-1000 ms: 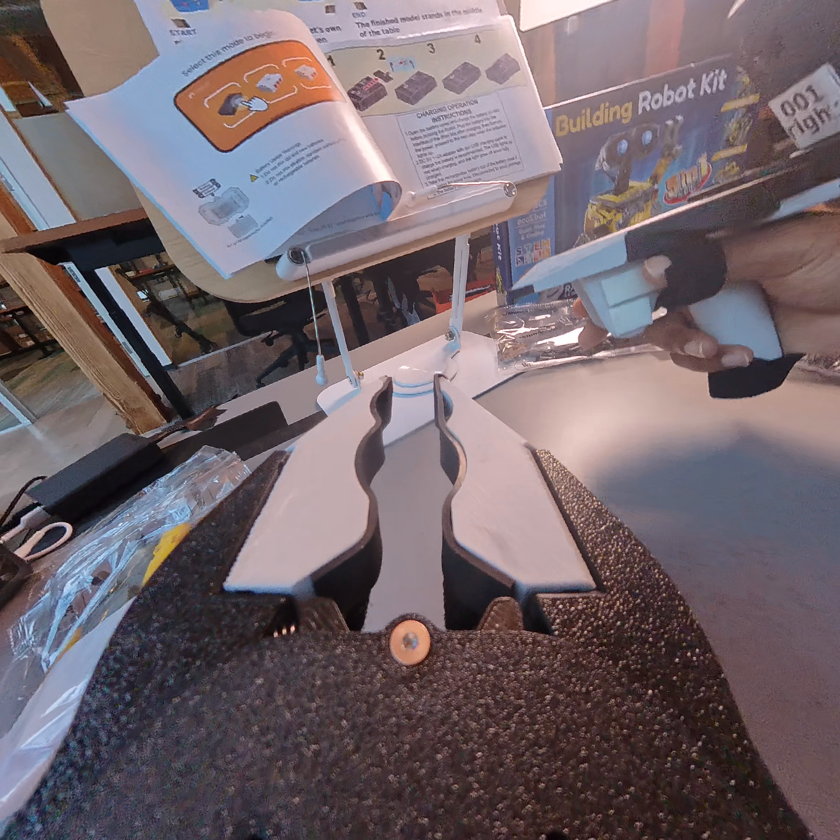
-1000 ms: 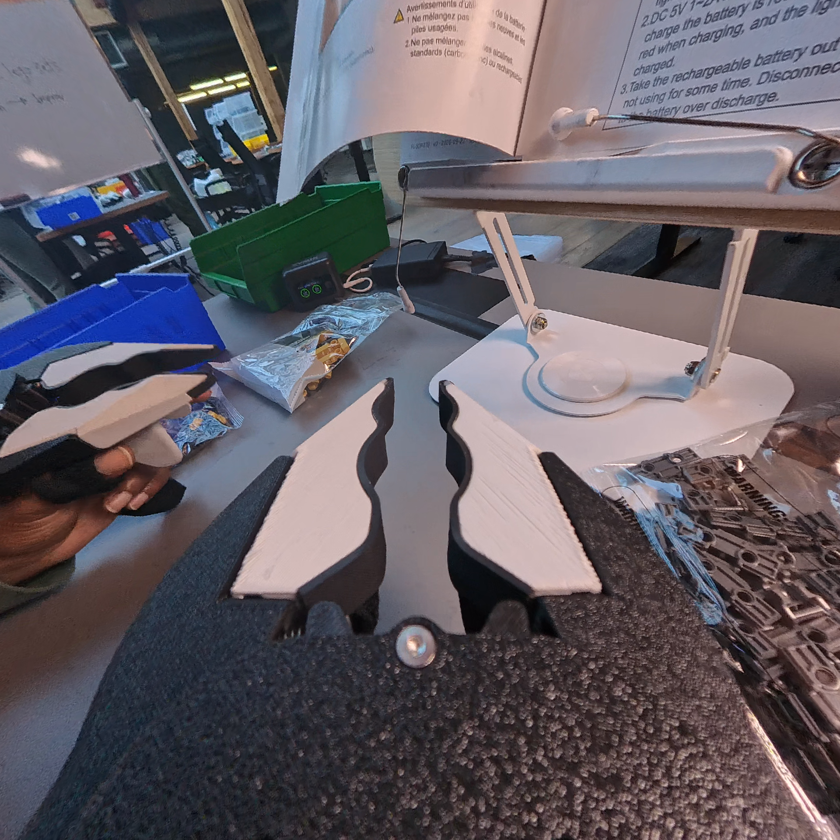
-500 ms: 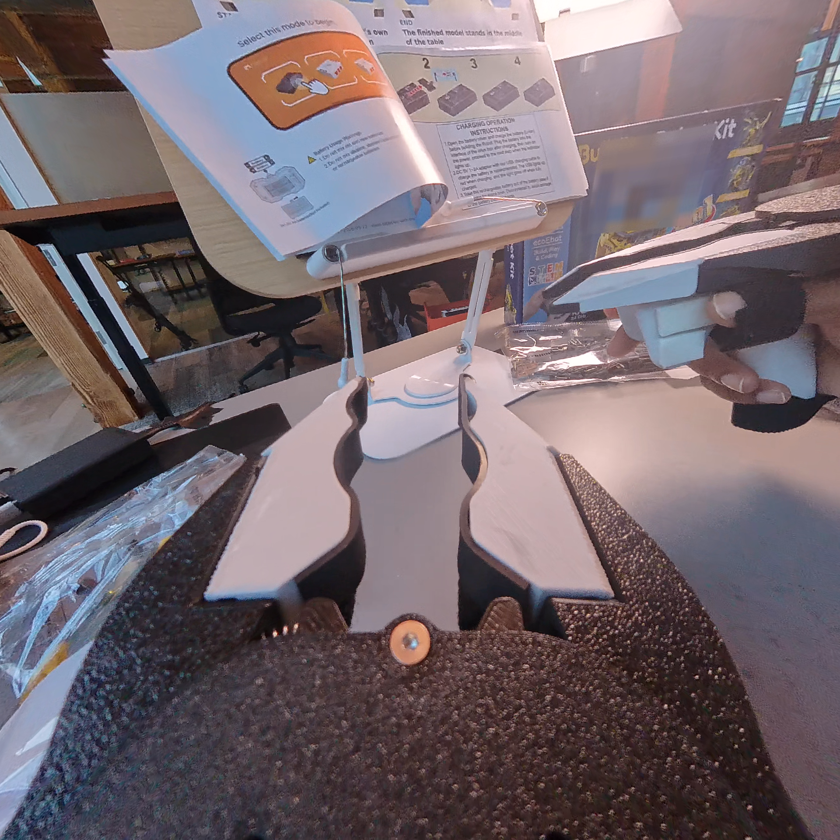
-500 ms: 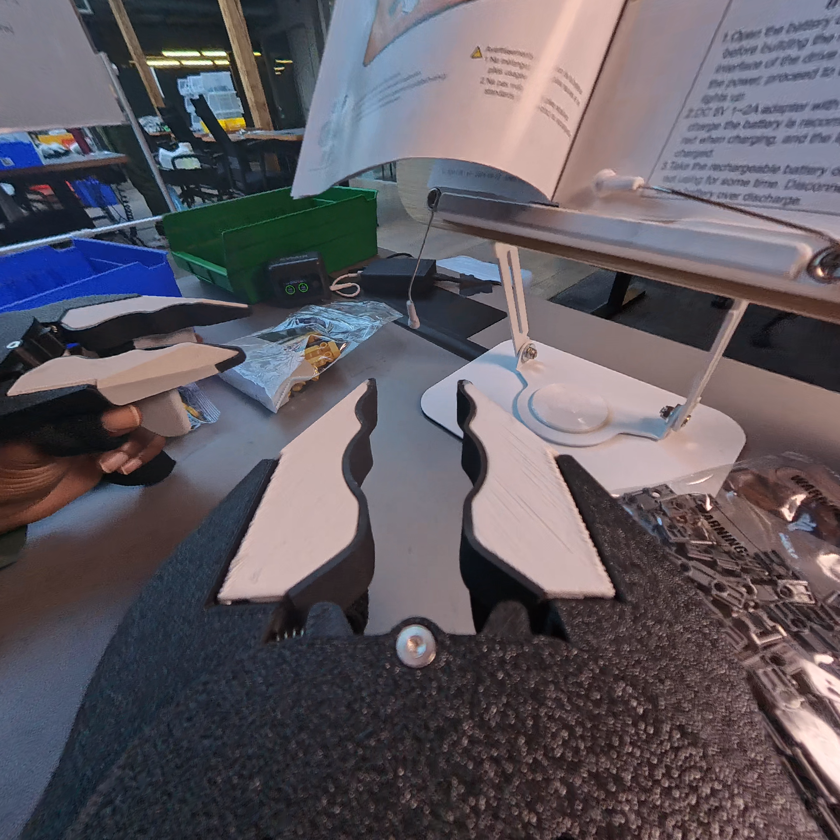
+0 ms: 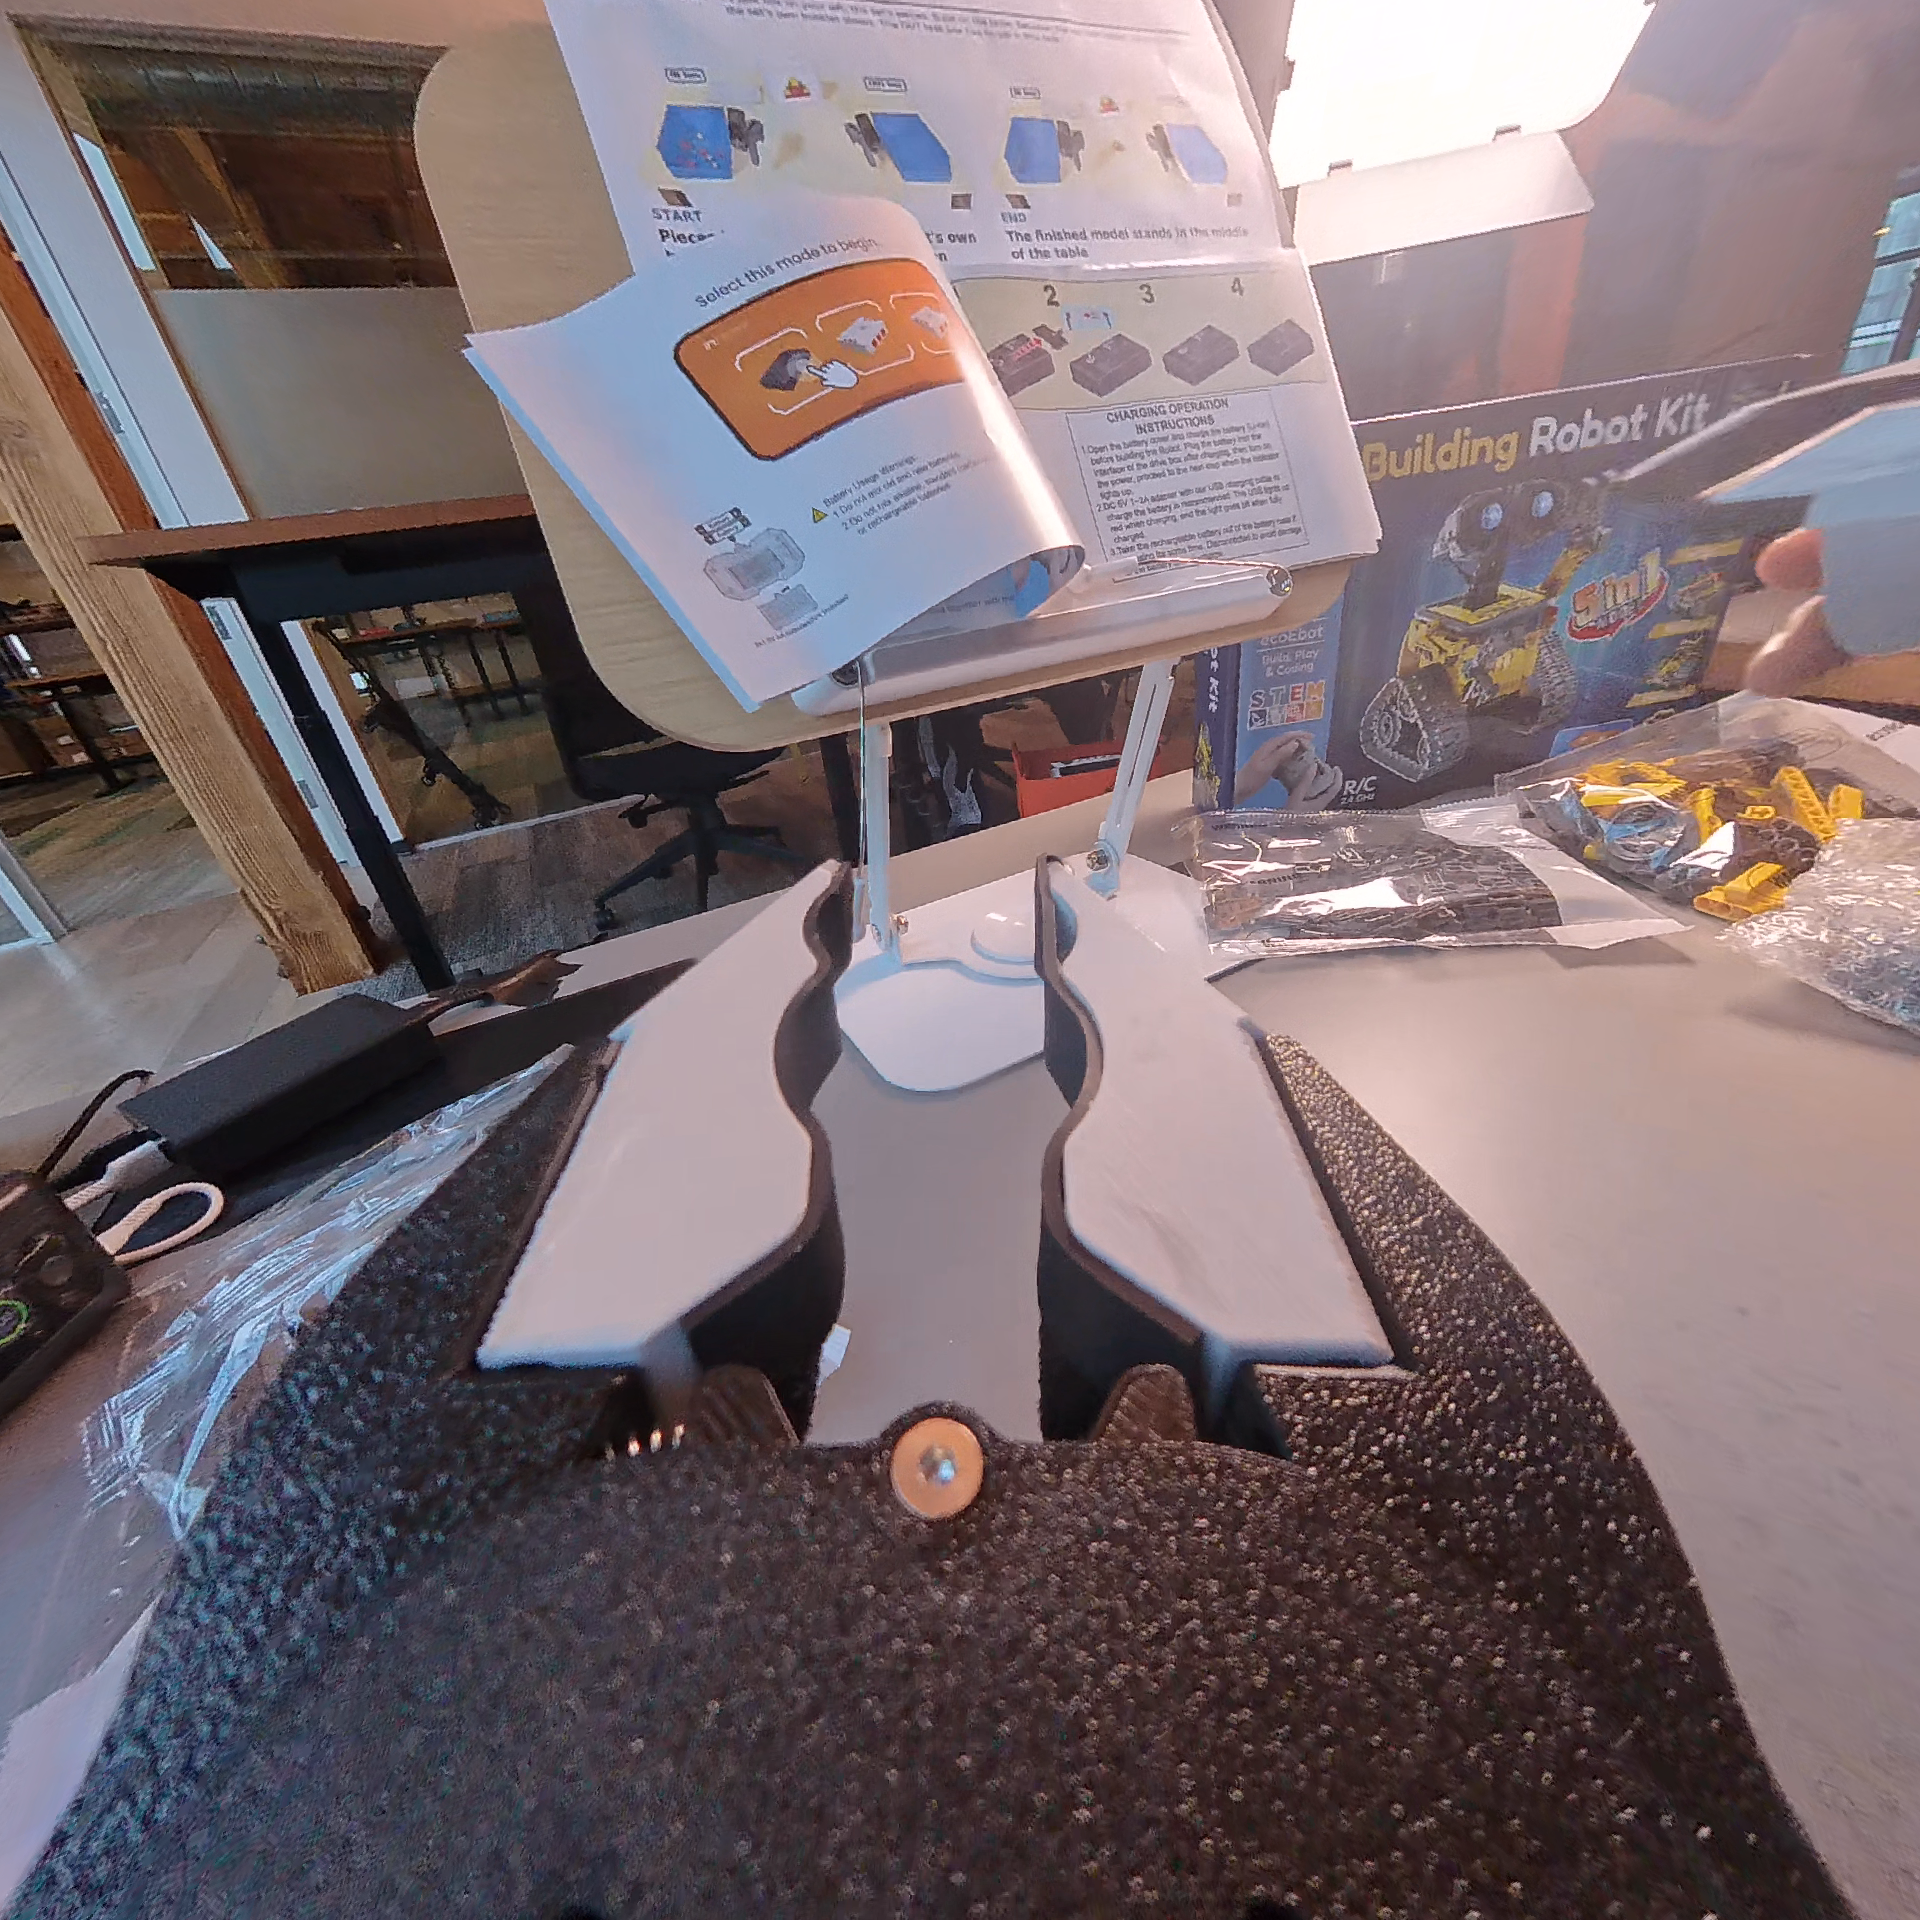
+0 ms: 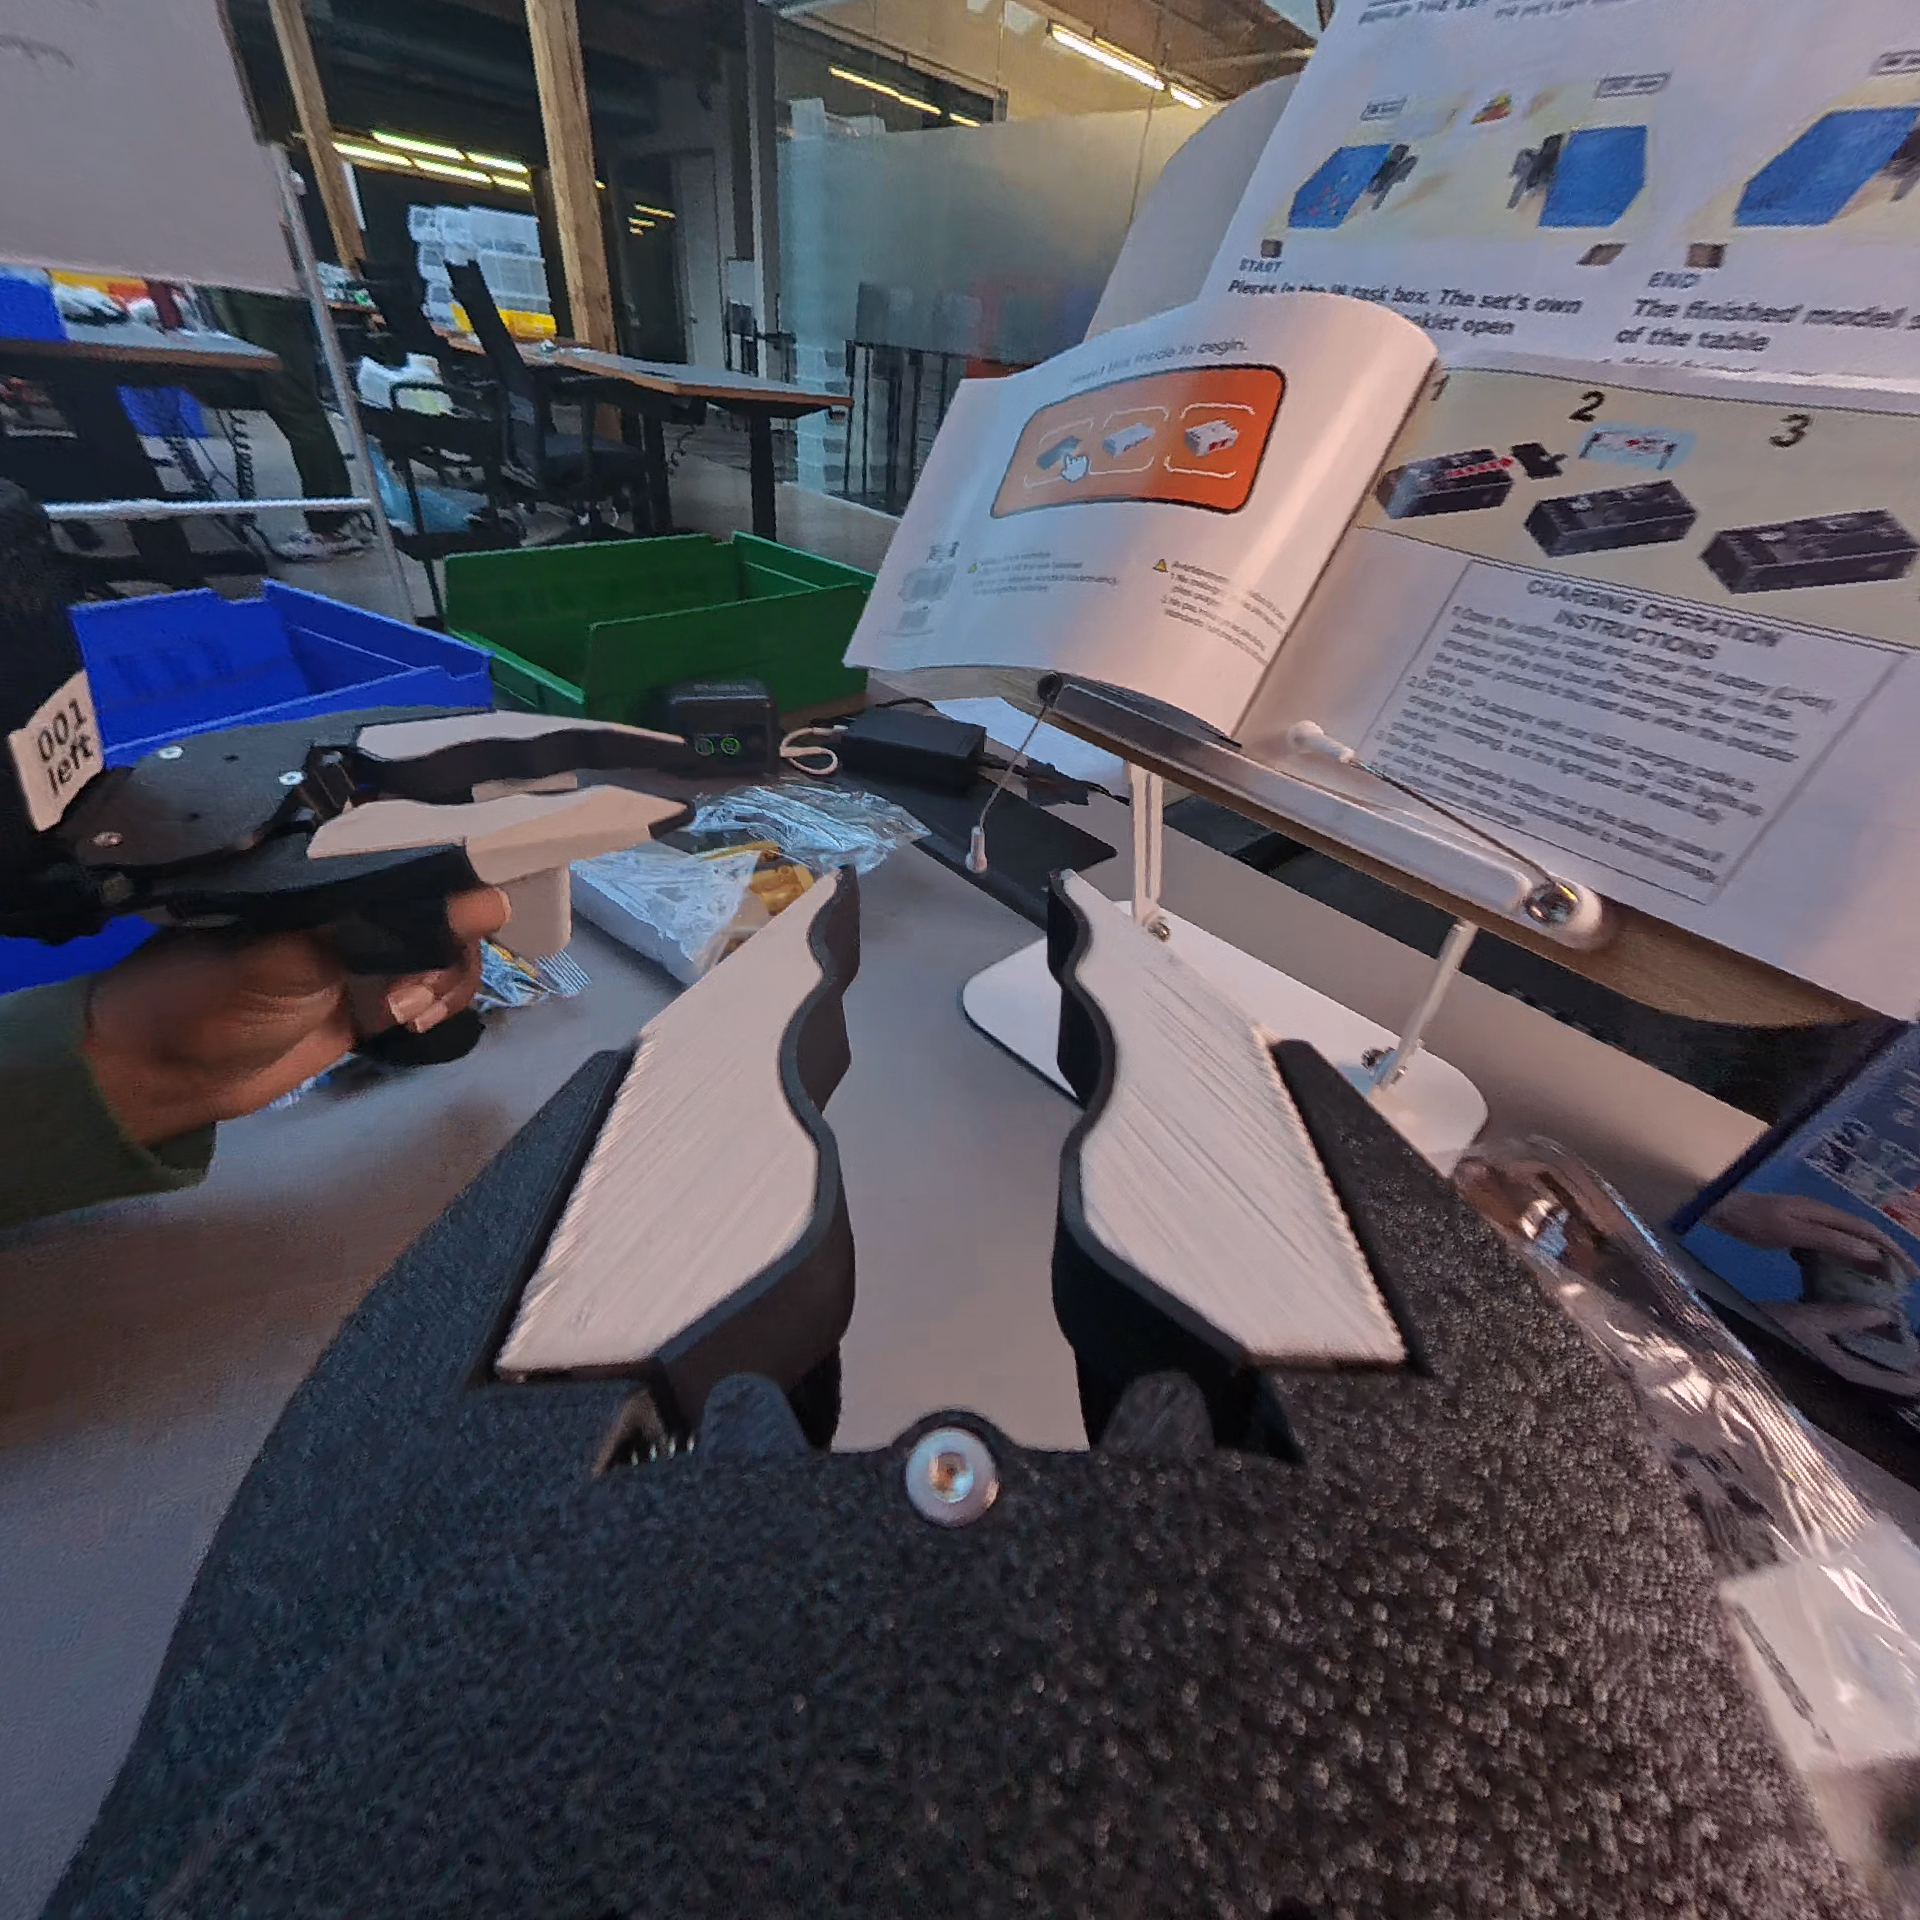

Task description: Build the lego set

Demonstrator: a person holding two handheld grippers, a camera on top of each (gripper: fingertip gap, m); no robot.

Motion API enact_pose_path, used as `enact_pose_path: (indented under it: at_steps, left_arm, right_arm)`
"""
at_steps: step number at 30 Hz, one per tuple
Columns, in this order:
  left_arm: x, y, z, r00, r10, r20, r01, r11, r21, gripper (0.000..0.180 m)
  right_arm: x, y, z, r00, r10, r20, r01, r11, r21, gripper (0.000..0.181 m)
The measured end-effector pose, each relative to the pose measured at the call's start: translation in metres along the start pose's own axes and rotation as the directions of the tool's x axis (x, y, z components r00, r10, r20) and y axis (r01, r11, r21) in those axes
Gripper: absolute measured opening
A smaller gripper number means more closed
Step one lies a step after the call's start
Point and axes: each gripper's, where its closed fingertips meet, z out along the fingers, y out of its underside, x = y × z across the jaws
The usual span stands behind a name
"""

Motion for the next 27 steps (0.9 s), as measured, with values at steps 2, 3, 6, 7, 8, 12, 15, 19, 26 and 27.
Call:
enact_pose_path:
  at_steps: [2, 3, 6, 7, 8, 12, 15, 19, 26, 27]
  left_arm:
    - [-0.001, 0.001, 0.000, 1.000, -0.001, 0.009, 0.001, 1.000, -0.014, 0.033]
    - [0.000, 0.001, -0.001, 1.000, -0.002, 0.009, 0.002, 1.000, -0.018, 0.033]
    - [0.006, -0.001, -0.003, 1.000, -0.010, -0.001, 0.009, 1.000, -0.024, 0.033]
    - [0.009, -0.001, -0.004, 1.000, -0.007, -0.009, 0.007, 1.000, -0.022, 0.032]
    - [0.012, -0.001, -0.004, 1.000, -0.002, -0.017, 0.002, 1.000, -0.025, 0.032]
    - [0.027, 0.004, 0.002, 0.998, 0.016, -0.064, -0.019, 0.999, -0.047, 0.032]
    - [0.039, 0.004, 0.008, 0.995, 0.021, -0.102, -0.026, 0.999, -0.043, 0.032]
    - [0.048, 0.000, 0.008, 0.992, -0.001, -0.129, -0.002, 1.000, -0.021, 0.032]
    - [0.041, -0.015, -0.004, 0.990, -0.078, -0.114, 0.082, 0.996, 0.029, 0.038]
    - [0.041, -0.013, -0.005, 0.990, -0.088, -0.110, 0.091, 0.996, 0.025, 0.039]
  right_arm:
    - [0.008, 0.010, -0.021, 0.999, 0.001, -0.044, -0.002, 1.000, -0.009, 0.035]
    - [0.012, 0.016, -0.031, 0.998, 0.010, -0.062, -0.010, 1.000, -0.012, 0.035]
    - [0.032, 0.034, -0.058, 0.990, 0.001, -0.143, -0.003, 1.000, -0.013, 0.035]
    - [0.039, 0.038, -0.064, 0.985, 0.005, -0.173, -0.005, 1.000, -0.003, 0.036]
    - [0.045, 0.041, -0.069, 0.980, 0.020, -0.198, -0.018, 1.000, 0.012, 0.037]
    - [0.056, 0.050, -0.073, 0.965, 0.023, -0.262, -0.008, 0.998, 0.057, 0.042]
    - [0.056, 0.067, -0.069, 0.956, 0.041, -0.291, -0.019, 0.997, 0.078, 0.039]
    - [0.053, 0.059, -0.071, 0.958, 0.011, -0.287, 0.020, 0.994, 0.106, 0.033]
    - [0.052, 0.048, -0.049, 0.944, -0.017, -0.330, 0.057, 0.992, 0.110, 0.032]
    - [0.053, 0.034, -0.040, 0.939, -0.044, -0.342, 0.092, 0.988, 0.127, 0.029]
